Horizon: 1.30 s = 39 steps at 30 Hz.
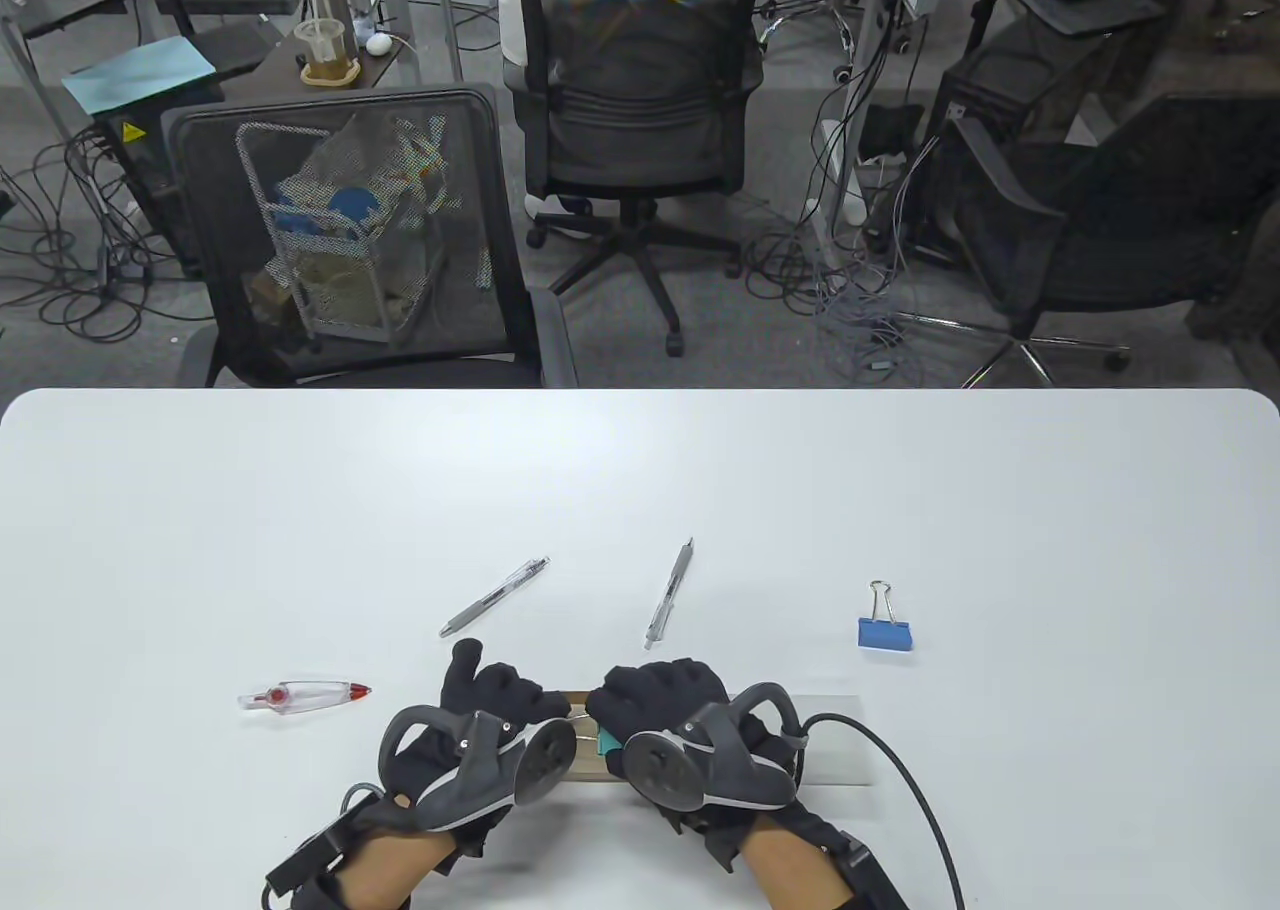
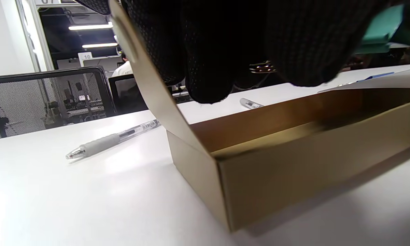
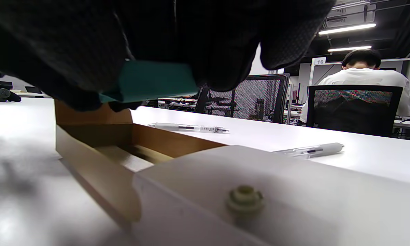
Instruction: Pack snap-button pull-out pencil case
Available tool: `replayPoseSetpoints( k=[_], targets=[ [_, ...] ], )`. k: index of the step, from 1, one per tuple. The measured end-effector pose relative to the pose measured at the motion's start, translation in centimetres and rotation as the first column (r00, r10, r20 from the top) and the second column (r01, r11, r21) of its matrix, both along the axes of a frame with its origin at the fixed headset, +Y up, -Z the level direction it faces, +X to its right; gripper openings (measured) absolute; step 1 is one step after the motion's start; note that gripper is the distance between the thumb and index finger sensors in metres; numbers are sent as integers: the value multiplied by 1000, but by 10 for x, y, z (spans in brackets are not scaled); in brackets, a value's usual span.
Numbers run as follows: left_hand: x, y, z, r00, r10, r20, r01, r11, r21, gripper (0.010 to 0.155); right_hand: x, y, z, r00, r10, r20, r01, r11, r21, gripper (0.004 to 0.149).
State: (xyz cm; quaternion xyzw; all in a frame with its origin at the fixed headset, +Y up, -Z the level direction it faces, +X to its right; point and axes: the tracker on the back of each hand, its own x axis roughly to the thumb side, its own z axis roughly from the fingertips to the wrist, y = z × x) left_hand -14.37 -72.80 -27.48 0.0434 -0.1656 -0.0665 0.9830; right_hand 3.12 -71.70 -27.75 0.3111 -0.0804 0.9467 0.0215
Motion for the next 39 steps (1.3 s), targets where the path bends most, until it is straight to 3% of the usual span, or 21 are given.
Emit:
replayPoseSetpoints(
  k=[13, 19, 22, 26, 31, 39],
  targets=[
    [-2, -2, 5, 996, 56, 65, -59, 997, 41, 54, 6, 1, -4, 999, -45, 1, 45, 998, -50, 65],
    [-4, -1, 4, 997, 56, 50, -58, 997, 42, 54, 43, 15, -13, 994, -10, 107, 26, 988, -153, 84],
    [-6, -2, 2, 998, 51, 34, -52, 998, 30, 54, 72, 7, -21, 982, 60, 178, 0, 946, -323, 95],
    [-7, -4, 1, 999, 38, 20, -39, 999, 21, 54, 99, -17, -28, 963, 119, 240, -21, 926, -377, 98],
    [-4, -7, 0, 1000, 8, 16, -8, 1000, 15, 54, 106, -37, -32, 955, 139, 262, -22, 914, -406, 89],
    [21, -9, -3, 991, -132, 7, 132, 991, 4, 53, 112, -42, -33, 958, 89, 274, 32, 913, -407, 87]
  ],
)
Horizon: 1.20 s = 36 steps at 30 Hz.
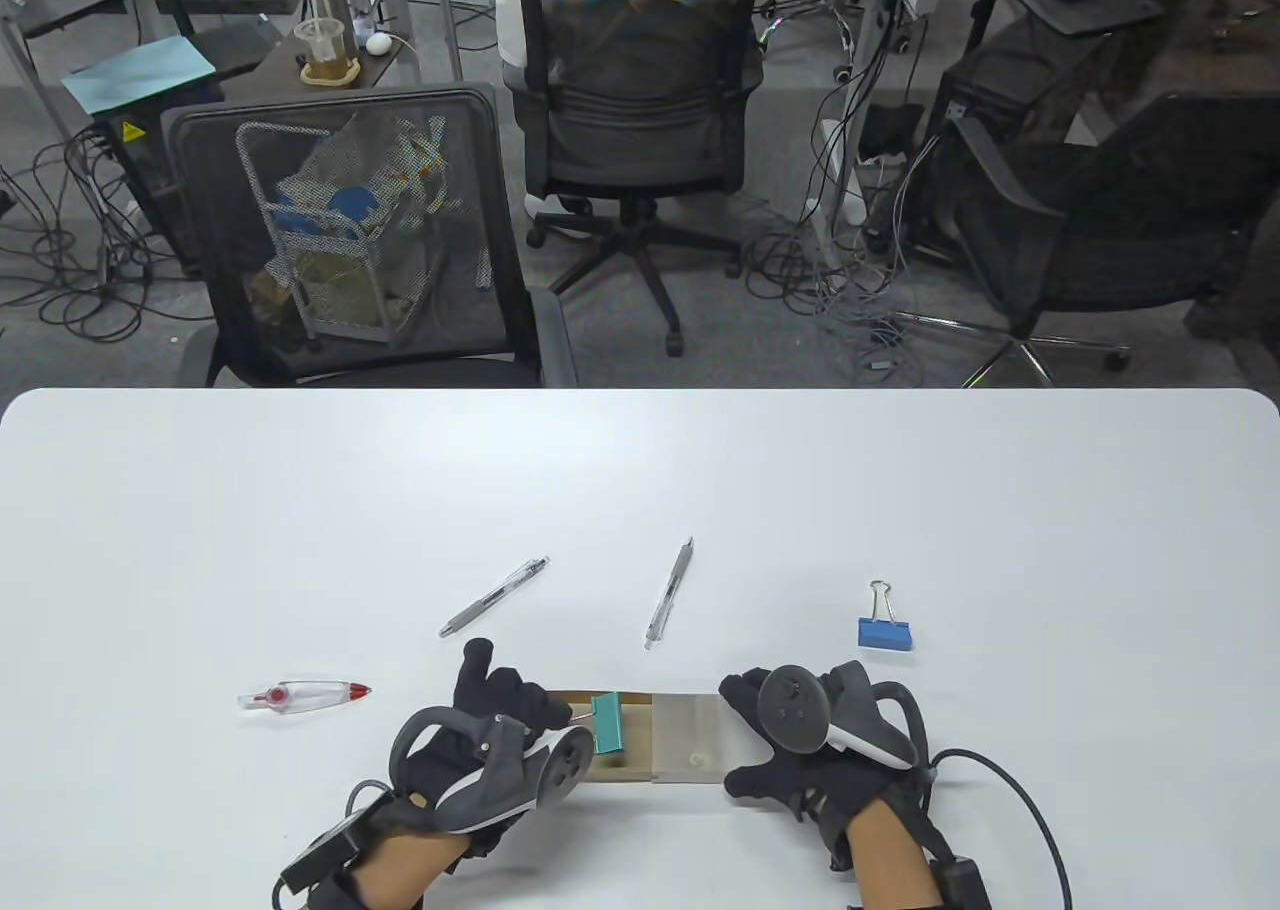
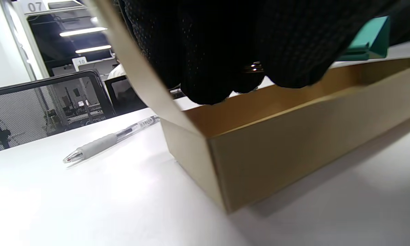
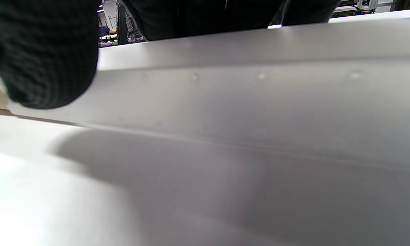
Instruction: Pack snap-button pull-out pencil case
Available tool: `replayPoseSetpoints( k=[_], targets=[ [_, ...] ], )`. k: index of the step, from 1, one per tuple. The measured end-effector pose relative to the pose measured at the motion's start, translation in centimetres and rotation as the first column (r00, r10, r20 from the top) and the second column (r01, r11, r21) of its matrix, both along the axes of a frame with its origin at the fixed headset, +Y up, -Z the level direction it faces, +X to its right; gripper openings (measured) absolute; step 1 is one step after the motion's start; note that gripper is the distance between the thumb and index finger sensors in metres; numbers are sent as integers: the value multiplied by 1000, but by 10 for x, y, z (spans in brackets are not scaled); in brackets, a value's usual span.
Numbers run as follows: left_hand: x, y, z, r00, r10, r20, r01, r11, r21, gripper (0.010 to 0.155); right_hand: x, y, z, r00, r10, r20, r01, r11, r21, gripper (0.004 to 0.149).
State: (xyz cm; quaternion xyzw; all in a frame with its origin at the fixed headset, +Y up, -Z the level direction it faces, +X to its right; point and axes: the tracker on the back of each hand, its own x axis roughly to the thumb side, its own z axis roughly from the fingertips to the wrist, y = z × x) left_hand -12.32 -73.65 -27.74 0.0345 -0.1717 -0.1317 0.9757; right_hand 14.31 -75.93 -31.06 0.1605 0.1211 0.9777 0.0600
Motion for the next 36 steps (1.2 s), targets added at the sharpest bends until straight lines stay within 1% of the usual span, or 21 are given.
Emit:
replayPoseSetpoints(
  k=[3, 7, 12, 13, 15, 18, 20, 23, 28, 31, 34, 36],
  targets=[
    [18, -5, -4, 996, -92, -18, 92, 996, -21, 53, 1, 0, 0, 1000, -8, 5, 8, 1000, -2, 87],
    [39, -9, -11, 991, -130, -20, 129, 990, -48, 52, 2, -1, 1, 1000, -17, 5, 17, 1000, -1, 86],
    [56, -12, -20, 997, -73, -23, 70, 993, -90, 51, 3, -1, 0, 1000, -31, 5, 31, 1000, -4, 86],
    [60, -14, -21, 999, -39, -20, 38, 995, -87, 51, 3, -1, 0, 999, -34, 5, 34, 999, -5, 87],
    [65, -16, -22, 999, -28, -24, 26, 994, -105, 51, 3, -2, 0, 999, -36, 5, 36, 999, -7, 87],
    [71, -18, -21, 999, 31, -22, -32, 997, -66, 49, 4, -2, 0, 999, -38, 4, 38, 999, -9, 87],
    [73, -21, -21, 997, 61, -42, -62, 998, -31, 48, 4, -2, -1, 999, -44, 3, 44, 999, -10, 87],
    [73, -23, -21, 997, 66, -50, -67, 998, -17, 46, 4, -2, -1, 999, -43, 1, 43, 999, -11, 87],
    [76, -20, -22, 997, 39, -61, -42, 998, -45, 46, 4, -2, -1, 999, -46, 1, 46, 999, -13, 87],
    [73, -19, -22, 997, 45, -59, -49, 996, -69, 49, 5, -3, -2, 999, -50, 1, 50, 999, -13, 88],
    [65, -13, -22, 995, 84, -46, -89, 989, -120, 52, 5, -3, -2, 999, -52, 1, 52, 999, -13, 87],
    [55, -4, -20, 991, 120, -53, -126, 984, -128, 54, 5, -3, -2, 999, -53, 1, 53, 999, -13, 87]
  ],
)
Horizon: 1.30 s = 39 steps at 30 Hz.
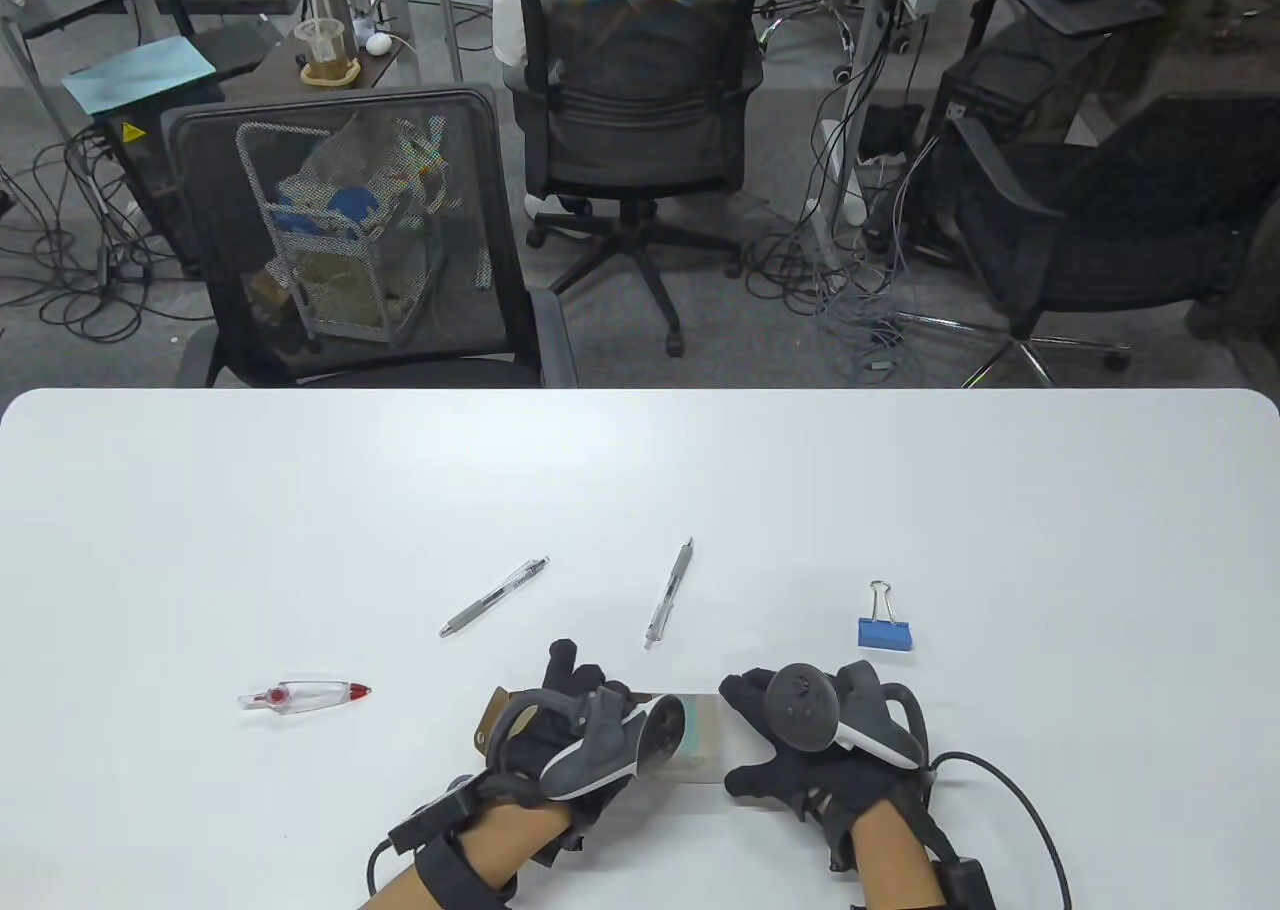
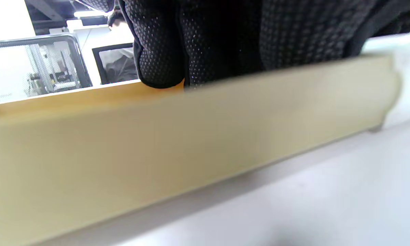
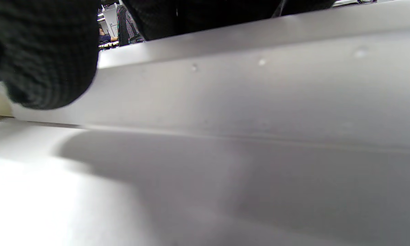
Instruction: Pack snap-button pull-out pencil case
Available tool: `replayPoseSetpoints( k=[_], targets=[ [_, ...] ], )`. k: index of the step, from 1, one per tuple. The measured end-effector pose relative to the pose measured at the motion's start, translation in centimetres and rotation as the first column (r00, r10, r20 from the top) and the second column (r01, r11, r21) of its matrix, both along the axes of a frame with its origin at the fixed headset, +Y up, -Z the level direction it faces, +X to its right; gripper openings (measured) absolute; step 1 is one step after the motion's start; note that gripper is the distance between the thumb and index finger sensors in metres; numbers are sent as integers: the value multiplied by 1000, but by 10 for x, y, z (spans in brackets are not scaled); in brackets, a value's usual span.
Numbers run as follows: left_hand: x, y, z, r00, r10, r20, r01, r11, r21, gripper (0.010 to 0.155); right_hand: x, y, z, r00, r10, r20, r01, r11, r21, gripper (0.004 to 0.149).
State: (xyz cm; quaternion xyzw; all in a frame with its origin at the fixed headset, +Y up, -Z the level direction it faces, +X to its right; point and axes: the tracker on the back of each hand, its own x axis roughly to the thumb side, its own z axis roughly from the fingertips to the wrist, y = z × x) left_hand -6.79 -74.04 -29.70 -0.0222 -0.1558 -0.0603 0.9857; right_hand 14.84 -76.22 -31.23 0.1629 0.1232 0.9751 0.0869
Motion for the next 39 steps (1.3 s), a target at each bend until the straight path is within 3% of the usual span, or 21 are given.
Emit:
replayPoseSetpoints(
  k=[5, 10, 17, 27, 30, 32, 33, 34, 35, 37, 39],
  targets=[
    [-49, 34, 4, 991, 97, -87, -86, 989, 120, 61, 0, 0, 0, 1000, -4, 1, 4, 1000, 0, 88],
    [-112, 51, 4, 961, 178, -210, -137, 971, 198, 70, 1, 0, 0, 1000, -2, 1, 2, 1000, 0, 88],
    [-181, 36, 7, 903, 275, -329, -207, 951, 228, 84, 1, -1, 1, 1000, 0, 3, 0, 1000, 1, 88],
    [-207, 25, 11, 884, 293, -363, -198, 940, 278, 88, 4, 5, 1, 999, -41, 10, 41, 999, -32, 88],
    [-209, 24, 10, 880, 298, -369, -203, 940, 275, 89, 15, 20, 1, 985, -153, 75, 152, 988, 18, 87],
    [-210, 24, 10, 877, 300, -375, -203, 939, 278, 89, 29, 36, -3, 966, -169, 193, 146, 981, 127, 87],
    [-211, 24, 10, 876, 302, -375, -204, 938, 280, 89, 38, 45, -6, 924, -147, 352, 82, 978, 193, 87],
    [-211, 24, 10, 876, 304, -376, -205, 938, 280, 89, 41, 48, -8, 901, -143, 410, 58, 976, 211, 87],
    [-211, 23, 9, 876, 303, -376, -205, 938, 280, 89, 50, 53, -12, 825, -140, 548, 6, 971, 238, 87],
    [-211, 22, 9, 877, 293, -380, -196, 942, 273, 89, 62, 55, -25, 761, -88, 643, -64, 976, 209, 87],
    [-211, 21, 8, 880, 285, -380, -191, 945, 267, 89, 70, 54, -36, 674, 19, 738, -114, 991, 78, 89]
  ],
)
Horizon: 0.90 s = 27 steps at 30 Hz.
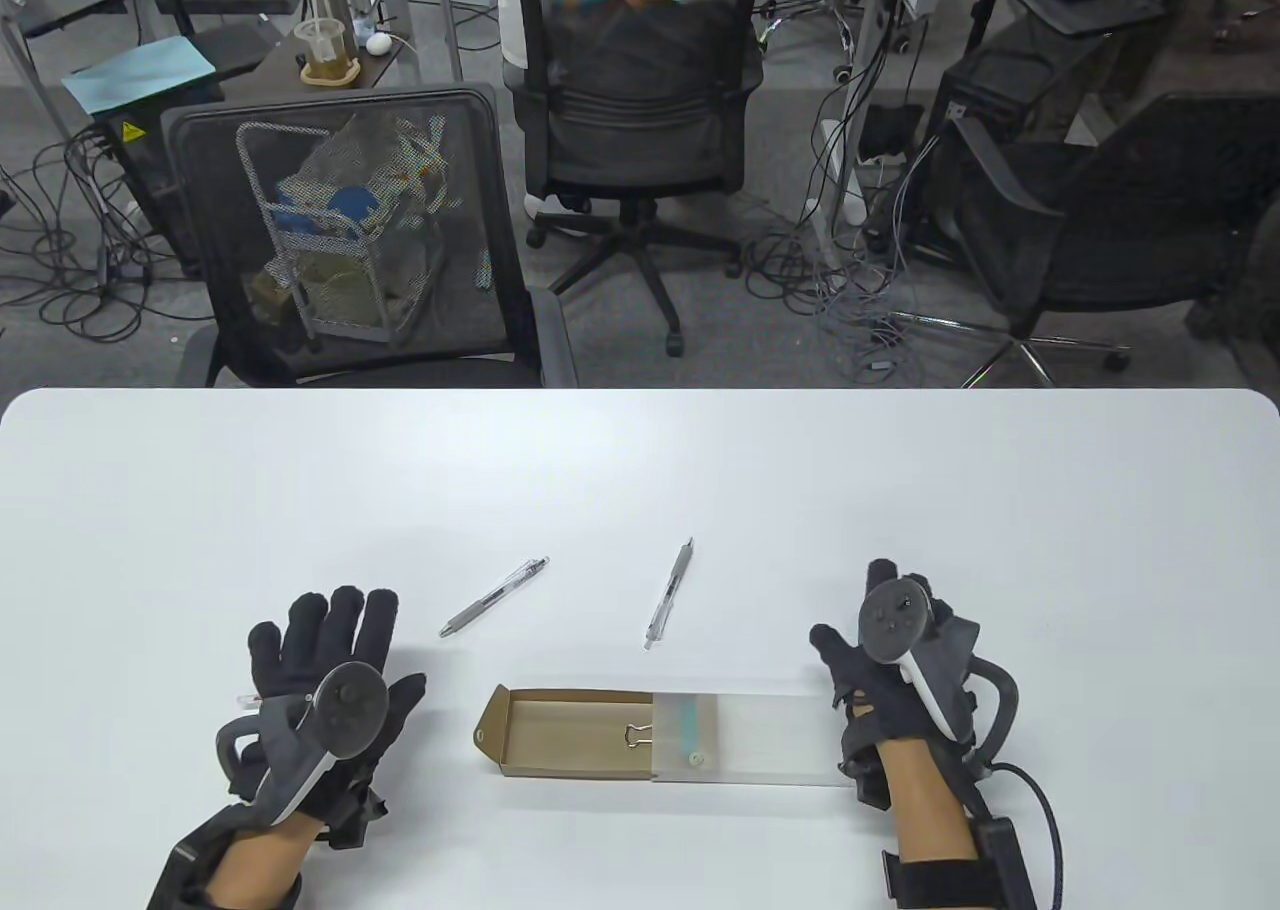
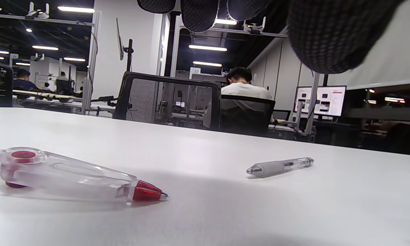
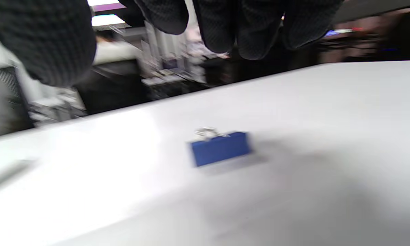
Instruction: Pack snap-button pull-out pencil case
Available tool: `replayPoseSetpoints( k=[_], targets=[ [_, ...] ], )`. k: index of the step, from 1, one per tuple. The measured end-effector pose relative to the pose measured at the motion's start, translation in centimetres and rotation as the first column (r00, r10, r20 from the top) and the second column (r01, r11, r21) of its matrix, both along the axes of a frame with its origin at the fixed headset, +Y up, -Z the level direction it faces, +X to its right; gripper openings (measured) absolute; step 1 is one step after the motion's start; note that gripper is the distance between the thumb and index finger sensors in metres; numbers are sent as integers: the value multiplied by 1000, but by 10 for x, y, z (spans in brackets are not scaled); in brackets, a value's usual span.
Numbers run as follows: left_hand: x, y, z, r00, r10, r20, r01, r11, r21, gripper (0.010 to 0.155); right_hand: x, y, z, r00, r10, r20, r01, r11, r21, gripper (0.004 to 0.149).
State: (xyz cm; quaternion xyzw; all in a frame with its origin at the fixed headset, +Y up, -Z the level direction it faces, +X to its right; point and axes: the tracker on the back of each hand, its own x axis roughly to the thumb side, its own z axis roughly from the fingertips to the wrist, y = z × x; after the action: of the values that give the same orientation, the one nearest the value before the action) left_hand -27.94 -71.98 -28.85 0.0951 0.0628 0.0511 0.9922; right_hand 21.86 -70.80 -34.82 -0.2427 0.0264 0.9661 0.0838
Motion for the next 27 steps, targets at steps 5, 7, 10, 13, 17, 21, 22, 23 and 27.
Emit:
replayPoseSetpoints(
  k=[5, 7, 10, 13, 17, 21, 22, 23, 27],
  targets=[
    [2, -1, 0, 1000, -14, 6, 14, 1000, -4, 89, 5, -8, -25, 986, 88, 141, -63, 983, -174, 86],
    [2, -1, 0, 1000, -14, 8, 14, 1000, -5, 89, 2, -14, -35, 981, 118, 155, -81, 971, -224, 82],
    [2, -2, 0, 1000, -19, 11, 20, 1000, -14, 89, -5, -20, -46, 959, 232, 161, -179, 940, -289, 79],
    [2, -1, 0, 1000, -21, 11, 21, 1000, -18, 89, -8, -25, -54, 945, 268, 188, -204, 931, -304, 77],
    [2, -1, 0, 1000, -24, 11, 24, 1000, -16, 89, -8, -30, -58, 939, 278, 200, -200, 919, -340, 74],
    [2, -1, 0, 1000, -23, 17, 23, 1000, -10, 89, -9, -32, -58, 932, 293, 215, -203, 910, -361, 71],
    [2, -1, 0, 1000, -23, 18, 23, 1000, -9, 89, -9, -33, -57, 930, 297, 217, -201, 905, -374, 71],
    [2, -2, -1, 1000, -23, 18, 23, 1000, -9, 89, -9, -34, -56, 931, 294, 218, -197, 904, -378, 71],
    [1, -2, -1, 1000, -23, 20, 23, 1000, -10, 89, -9, -32, -53, 926, 306, 221, -213, 907, -363, 69]
  ],
)
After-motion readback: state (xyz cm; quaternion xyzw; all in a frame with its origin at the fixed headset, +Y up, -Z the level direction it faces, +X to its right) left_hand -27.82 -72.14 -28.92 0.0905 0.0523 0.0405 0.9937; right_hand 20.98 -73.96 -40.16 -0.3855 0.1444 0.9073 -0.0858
